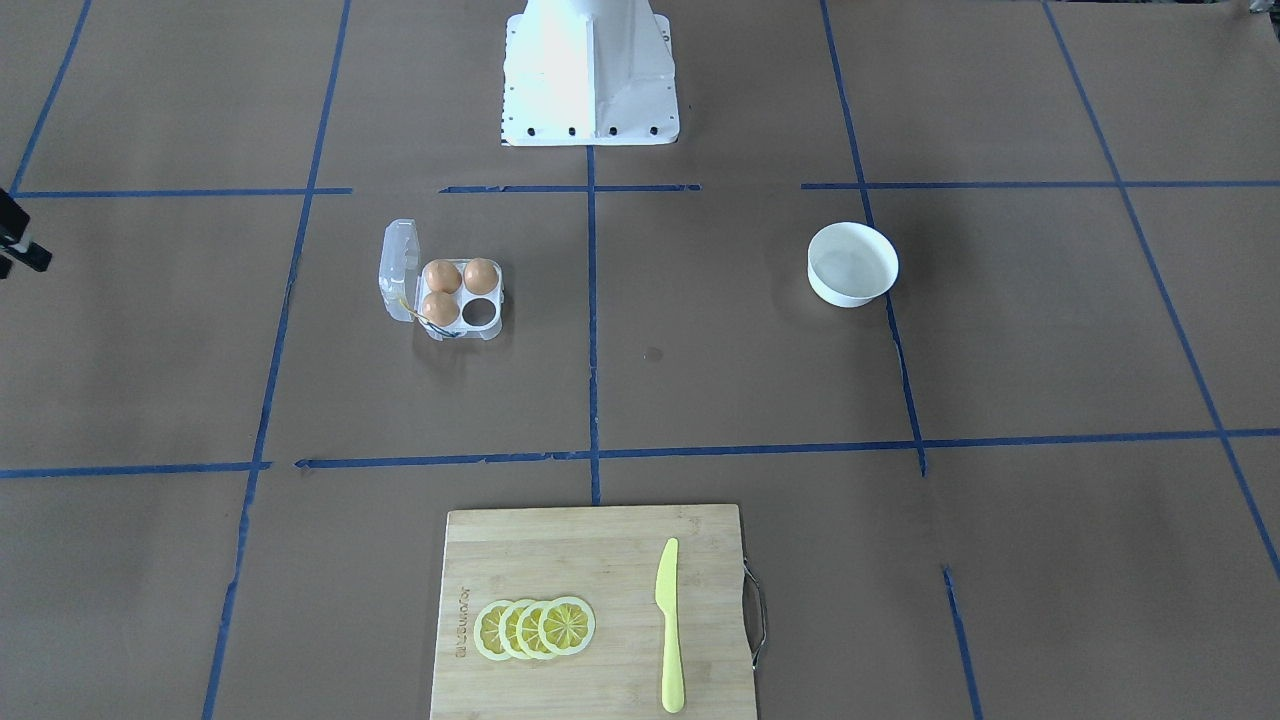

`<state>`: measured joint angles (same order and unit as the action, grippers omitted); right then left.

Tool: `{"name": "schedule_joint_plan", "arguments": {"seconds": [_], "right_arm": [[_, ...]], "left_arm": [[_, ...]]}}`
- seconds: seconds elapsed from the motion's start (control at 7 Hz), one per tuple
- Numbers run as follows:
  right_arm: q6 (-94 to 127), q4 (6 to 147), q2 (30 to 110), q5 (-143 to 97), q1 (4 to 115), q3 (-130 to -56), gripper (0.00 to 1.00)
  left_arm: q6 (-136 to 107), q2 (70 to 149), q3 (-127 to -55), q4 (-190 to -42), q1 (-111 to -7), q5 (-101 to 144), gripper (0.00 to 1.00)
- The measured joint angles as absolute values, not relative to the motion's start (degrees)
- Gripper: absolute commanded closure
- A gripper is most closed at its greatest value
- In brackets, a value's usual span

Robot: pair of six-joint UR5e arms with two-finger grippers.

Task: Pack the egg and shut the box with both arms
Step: 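Reach the right gripper to the raised clear carton lid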

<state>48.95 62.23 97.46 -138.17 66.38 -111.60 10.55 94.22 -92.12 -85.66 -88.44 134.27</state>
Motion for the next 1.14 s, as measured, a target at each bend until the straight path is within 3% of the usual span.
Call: {"name": "schedule_joint_plan", "arguments": {"seconds": [0.29, 0.57, 0.71, 0.86, 1.14], "right_arm": [[68.19, 52.94, 95.15, -126.29, 52.51, -111.31, 0.86], [80.06, 50.53, 88.39, -115.54, 41.22, -110.25, 0.87], [84.14, 50.37, 83.80, -109.83, 36.07, -109.20, 0.92], [87.08, 50.50, 79.36, -105.56, 32.73, -107.77, 0.99], [88.71, 51.52, 76.09, -103.48, 31.23, -106.75, 1.00]], "left_arm": [[10.55, 94.62, -92.13, -85.76, -88.62, 134.22, 0.00], [10.55, 94.84, -92.14, -85.74, -88.67, 134.10, 0.00], [10.55, 94.94, -92.13, -85.76, -88.68, 134.09, 0.00], [10.55, 95.01, -92.12, -85.77, -88.68, 134.06, 0.00], [10.55, 95.03, -92.11, -85.78, -88.68, 134.05, 0.00]]}}
